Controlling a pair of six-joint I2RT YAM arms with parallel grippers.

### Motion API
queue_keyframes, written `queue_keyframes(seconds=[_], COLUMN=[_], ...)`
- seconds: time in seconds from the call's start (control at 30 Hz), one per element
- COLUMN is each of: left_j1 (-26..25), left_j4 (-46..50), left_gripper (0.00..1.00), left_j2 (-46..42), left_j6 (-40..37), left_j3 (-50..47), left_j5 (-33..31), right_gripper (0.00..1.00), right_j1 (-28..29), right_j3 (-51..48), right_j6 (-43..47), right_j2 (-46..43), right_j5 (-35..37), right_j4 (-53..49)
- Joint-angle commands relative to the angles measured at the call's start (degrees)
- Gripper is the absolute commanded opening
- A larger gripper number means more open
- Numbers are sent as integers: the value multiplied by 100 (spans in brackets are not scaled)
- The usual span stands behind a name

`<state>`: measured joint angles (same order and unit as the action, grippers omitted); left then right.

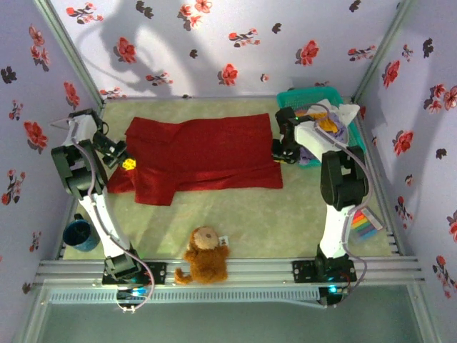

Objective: Fold and stack the t-shirts

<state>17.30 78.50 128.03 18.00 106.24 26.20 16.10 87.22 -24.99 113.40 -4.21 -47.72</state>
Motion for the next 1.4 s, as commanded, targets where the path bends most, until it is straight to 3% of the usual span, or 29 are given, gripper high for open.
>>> queue_keyframes(seconds=[0.0,0.03,0.1,0.23,0.37,0.57,0.6,0.67,0.7,0.93,1.17,1.23,1.37], left_j1=[178,209,262,405,433,286,251,221,221,80,-193,-261,-264], left_j4=[-104,-143,-230,-835,-1046,-992,-1034,-1000,-1070,-1506,-1912,-1939,-1897], left_gripper=[0,5,39,42,50,53,55,69,69,65,53,43,13], left_j2=[31,13,-22,-235,-628,-1399,-1558,-1747,-1868,-2359,-2305,-2243,-2294], left_j6=[129,150,207,540,653,399,359,226,205,355,459,454,481], left_j3=[55,53,39,-262,-561,-1401,-1631,-1919,-2105,-3219,-3880,-3884,-3577], left_j5=[187,205,337,977,1039,368,225,-152,-318,-75,39,121,131], right_gripper=[29,36,47,52,55,56,56,56,56,57,57,57,57], right_j1=[-35,-32,-35,35,210,545,590,664,699,903,930,930,928], right_j3=[233,257,342,428,410,294,271,237,228,296,290,287,226], right_j6=[145,139,136,120,0,-285,-336,-410,-445,-572,-575,-538,-498], right_j2=[-68,-113,-200,-405,-623,-774,-772,-746,-722,-578,-541,-553,-601], right_j5=[-54,-54,-45,-6,-65,-88,-114,-174,-208,-352,-388,-353,-293], right_j4=[-244,-266,-362,-496,-541,-421,-383,-303,-270,-106,-57,-104,-152])
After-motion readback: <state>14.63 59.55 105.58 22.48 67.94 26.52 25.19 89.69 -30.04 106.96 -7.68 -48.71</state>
